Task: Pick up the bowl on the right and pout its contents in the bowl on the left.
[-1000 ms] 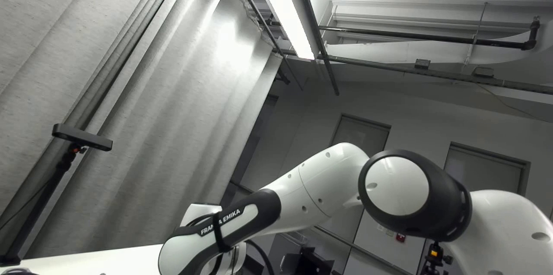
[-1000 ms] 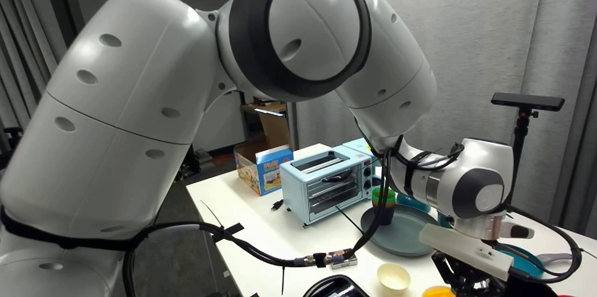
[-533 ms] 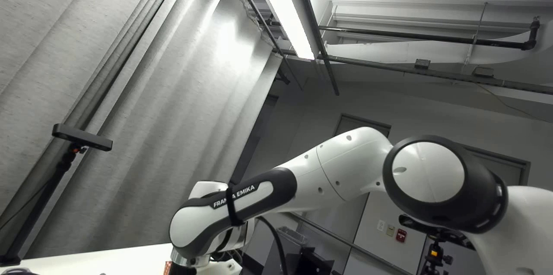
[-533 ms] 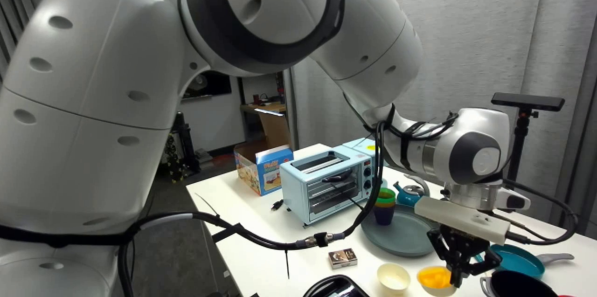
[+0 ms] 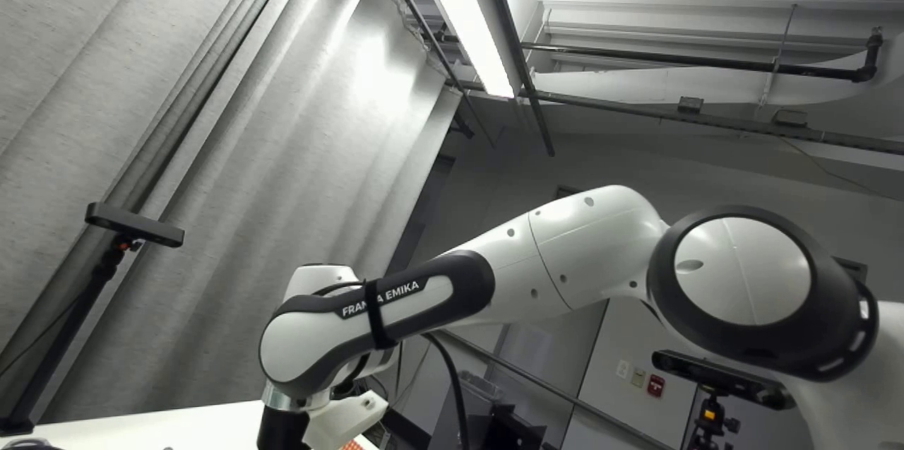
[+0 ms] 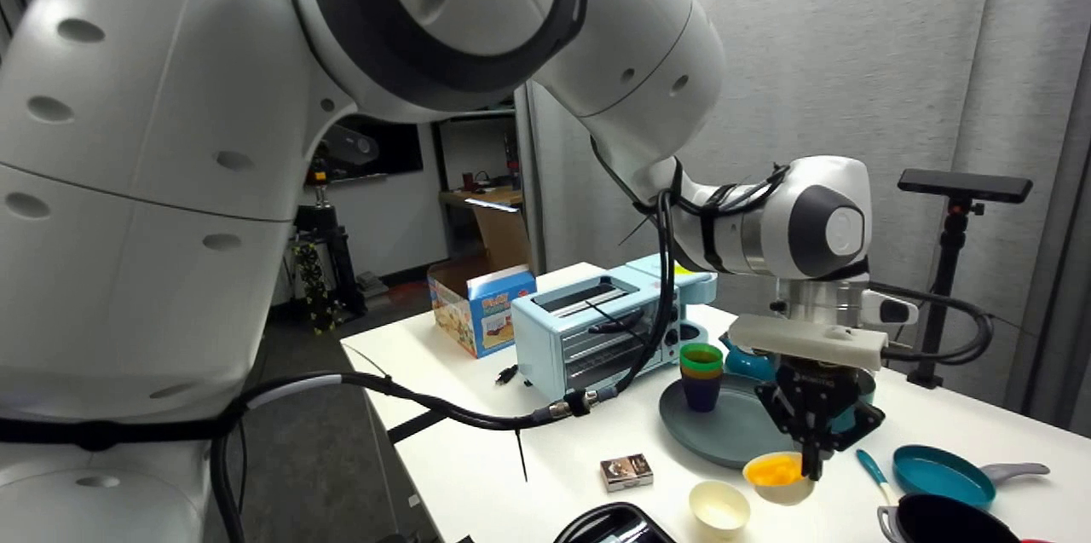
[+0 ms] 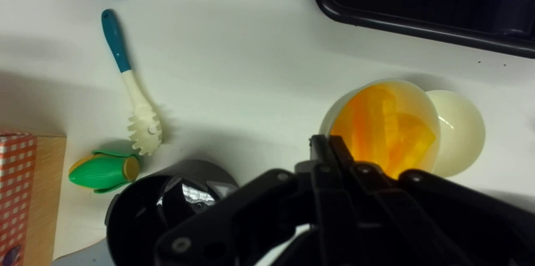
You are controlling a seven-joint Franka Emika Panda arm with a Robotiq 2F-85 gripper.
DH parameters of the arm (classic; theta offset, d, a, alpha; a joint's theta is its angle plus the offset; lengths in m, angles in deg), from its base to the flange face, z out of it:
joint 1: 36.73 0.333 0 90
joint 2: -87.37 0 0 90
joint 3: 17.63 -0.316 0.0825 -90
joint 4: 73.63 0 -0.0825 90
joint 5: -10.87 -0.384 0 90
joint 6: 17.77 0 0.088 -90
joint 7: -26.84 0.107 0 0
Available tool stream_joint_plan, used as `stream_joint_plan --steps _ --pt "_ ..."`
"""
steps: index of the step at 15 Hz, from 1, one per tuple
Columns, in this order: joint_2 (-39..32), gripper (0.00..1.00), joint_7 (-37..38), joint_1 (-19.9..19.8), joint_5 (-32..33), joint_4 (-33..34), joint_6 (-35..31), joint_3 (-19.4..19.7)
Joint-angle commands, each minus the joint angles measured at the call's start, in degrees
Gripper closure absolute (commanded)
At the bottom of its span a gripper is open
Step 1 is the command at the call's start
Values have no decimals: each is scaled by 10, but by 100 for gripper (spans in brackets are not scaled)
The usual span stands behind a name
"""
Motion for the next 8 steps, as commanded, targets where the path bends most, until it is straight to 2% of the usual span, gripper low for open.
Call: stream_joint_plan --steps 1,8 --pt "-2 99 25 26 35 31 48 3" --pt "-17 99 32 54 66 64 93 -3"
